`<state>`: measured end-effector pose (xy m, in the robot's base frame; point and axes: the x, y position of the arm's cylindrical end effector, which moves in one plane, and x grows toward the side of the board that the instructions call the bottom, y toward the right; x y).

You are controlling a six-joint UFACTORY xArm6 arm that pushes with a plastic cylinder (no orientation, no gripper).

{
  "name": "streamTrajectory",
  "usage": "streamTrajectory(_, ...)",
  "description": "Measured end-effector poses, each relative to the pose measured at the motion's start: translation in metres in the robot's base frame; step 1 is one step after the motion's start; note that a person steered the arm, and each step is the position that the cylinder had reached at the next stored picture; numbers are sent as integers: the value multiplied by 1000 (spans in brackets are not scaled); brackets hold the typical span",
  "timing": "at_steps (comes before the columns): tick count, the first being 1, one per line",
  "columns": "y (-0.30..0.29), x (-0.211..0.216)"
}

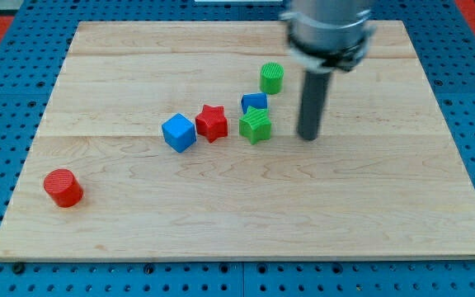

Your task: Point at the yellow hexagon

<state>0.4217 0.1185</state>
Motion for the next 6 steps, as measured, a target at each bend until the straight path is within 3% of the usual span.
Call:
streamTrajectory(1, -10, -41)
streamTrajectory(3, -93, -45)
streamTrajectory(4, -57, -53)
streamTrajectory(5, 24, -84)
streamTrajectory(6, 3, -127)
